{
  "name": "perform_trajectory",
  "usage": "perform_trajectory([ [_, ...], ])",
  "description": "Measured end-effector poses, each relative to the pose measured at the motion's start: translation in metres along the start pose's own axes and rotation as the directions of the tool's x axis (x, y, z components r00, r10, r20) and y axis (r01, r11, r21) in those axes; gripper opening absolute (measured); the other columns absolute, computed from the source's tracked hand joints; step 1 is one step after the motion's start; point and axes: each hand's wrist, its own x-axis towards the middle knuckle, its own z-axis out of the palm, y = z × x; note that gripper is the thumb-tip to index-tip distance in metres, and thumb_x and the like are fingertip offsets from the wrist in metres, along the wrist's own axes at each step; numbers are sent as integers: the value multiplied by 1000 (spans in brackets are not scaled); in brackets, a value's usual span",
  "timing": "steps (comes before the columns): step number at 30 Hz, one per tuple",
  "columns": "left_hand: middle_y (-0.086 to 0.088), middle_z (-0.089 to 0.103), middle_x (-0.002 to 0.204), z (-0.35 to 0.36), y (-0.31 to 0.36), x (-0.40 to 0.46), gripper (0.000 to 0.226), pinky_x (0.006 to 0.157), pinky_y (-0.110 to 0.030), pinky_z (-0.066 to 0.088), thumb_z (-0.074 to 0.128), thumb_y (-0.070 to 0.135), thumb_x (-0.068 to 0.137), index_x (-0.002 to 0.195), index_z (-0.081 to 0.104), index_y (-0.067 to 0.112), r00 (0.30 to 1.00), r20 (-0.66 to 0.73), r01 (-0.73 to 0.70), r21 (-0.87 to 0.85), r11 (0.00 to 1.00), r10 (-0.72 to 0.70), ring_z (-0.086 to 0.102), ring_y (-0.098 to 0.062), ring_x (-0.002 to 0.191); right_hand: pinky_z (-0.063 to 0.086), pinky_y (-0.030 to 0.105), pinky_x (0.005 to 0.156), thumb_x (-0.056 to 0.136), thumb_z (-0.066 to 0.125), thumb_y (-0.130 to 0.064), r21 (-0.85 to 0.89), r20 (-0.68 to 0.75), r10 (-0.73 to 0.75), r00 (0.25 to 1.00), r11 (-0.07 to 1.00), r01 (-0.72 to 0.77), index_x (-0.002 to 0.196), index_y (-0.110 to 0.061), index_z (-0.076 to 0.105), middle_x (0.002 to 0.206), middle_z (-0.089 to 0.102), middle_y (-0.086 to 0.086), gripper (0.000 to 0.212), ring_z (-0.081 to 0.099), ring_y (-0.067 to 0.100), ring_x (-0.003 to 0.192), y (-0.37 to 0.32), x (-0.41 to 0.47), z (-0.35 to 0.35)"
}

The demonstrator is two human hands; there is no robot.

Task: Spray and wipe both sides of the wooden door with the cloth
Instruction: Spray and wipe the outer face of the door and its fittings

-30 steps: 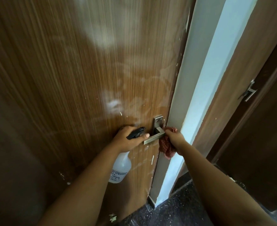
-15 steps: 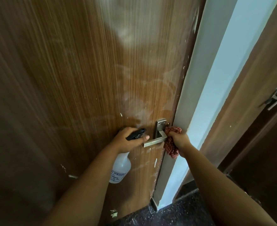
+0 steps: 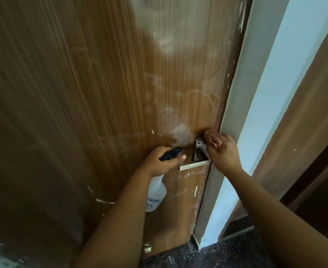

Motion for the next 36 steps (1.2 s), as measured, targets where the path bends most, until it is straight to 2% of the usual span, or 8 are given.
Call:
perform_trajectory([
  [2,1,64,68,1,0,0,33,62,-29,48,68,45,92,76,66,17,1000,-5,2,-1,1000,-2,62,-10,65,46,40,86,88,64,-20,-227,92,-288,953,926,302,118,-14,68,117,59,13,30,53,35,99,-11,1,3],
  [5,2,64,68,3,2,-1,30,61,-26,48,68,42,93,76,66,17,999,-34,12,-11,1000,-13,62,-7,64,46,44,97,94,58,-23,-467,228,-249,941,820,330,127,-13,58,133,48,12,35,45,34,116,-32,-10,9],
  [9,2,65,68,4,6,-1,30,62,-28,48,68,44,92,74,66,20,999,-45,18,9,1000,-18,63,-9,65,45,40,100,93,62,-23,-330,343,-314,885,842,427,125,-19,61,132,48,9,32,46,30,119,-30,0,-11],
  [13,-4,66,72,4,7,-2,37,60,-28,50,69,45,92,86,70,8,997,-54,55,-28,998,-56,65,-15,69,50,23,75,95,63,-24,205,91,87,992,973,-104,105,-33,64,95,59,-4,13,60,13,85,-5,-33,-23],
  [17,-3,69,77,5,8,-3,35,57,-20,52,68,43,92,92,69,8,996,-61,62,-22,998,-63,68,-12,74,60,42,77,95,63,-25,369,224,613,758,666,-648,105,-16,61,87,68,4,14,69,20,77,37,-109,33],
  [23,-6,70,74,12,3,-3,42,62,-32,54,68,53,88,84,69,12,985,-161,67,-8,998,-67,69,-15,72,42,34,107,91,62,-24,280,116,65,991,955,-96,139,-12,53,142,46,3,50,50,18,127,22,-115,98],
  [26,-10,70,73,15,0,-8,46,57,-35,54,66,59,84,80,69,13,973,-223,37,-72,997,-53,68,-18,66,43,35,102,94,44,-60,277,55,23,998,960,-37,140,-15,51,143,46,10,64,46,20,124,4,-105,113],
  [36,-15,68,71,3,-11,-10,54,54,-32,52,66,65,77,77,67,11,992,-120,33,-71,997,-41,67,-28,64,35,48,101,98,29,-54,-15,-109,-65,992,998,63,140,-1,39,131,52,30,68,44,45,112,15,-86,164],
])
